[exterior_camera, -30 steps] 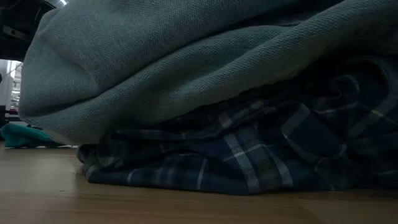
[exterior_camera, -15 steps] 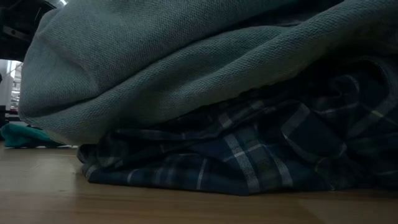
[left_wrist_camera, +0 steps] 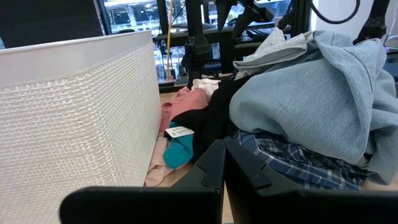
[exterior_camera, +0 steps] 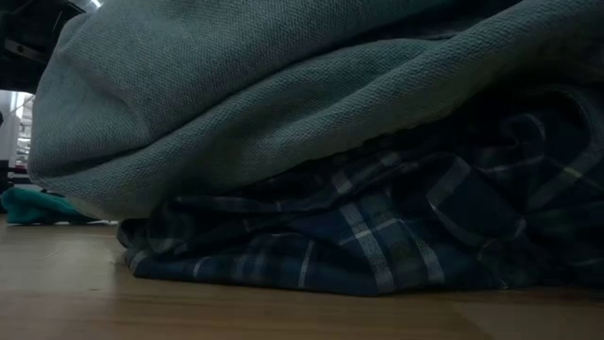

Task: Sort clothes
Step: Put the white underwear into the white laundry bin

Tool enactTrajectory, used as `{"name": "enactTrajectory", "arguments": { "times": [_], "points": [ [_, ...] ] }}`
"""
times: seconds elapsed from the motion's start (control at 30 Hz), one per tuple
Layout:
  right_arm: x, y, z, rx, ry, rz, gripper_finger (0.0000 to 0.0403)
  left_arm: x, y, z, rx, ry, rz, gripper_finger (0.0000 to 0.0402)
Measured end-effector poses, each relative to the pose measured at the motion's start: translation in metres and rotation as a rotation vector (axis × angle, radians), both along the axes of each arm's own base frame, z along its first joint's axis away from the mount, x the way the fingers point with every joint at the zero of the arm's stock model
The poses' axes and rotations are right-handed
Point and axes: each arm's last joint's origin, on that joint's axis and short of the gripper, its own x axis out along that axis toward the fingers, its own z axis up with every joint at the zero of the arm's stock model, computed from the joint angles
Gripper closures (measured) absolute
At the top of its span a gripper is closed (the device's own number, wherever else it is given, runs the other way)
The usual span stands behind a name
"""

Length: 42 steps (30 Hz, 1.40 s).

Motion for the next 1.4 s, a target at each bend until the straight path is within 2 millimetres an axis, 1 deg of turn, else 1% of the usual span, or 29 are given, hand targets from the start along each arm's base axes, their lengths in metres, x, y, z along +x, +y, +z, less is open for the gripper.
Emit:
{"name": "enactTrajectory", "arguments": {
  "times": [1.4],
  "points": [
    [0.0006,-0.0004,0.0006,-0.009,-0.036,-0.033,0.0182,0.0,0.0,0.0001,0.0,0.0,0.0,0.04]
  ]
}}
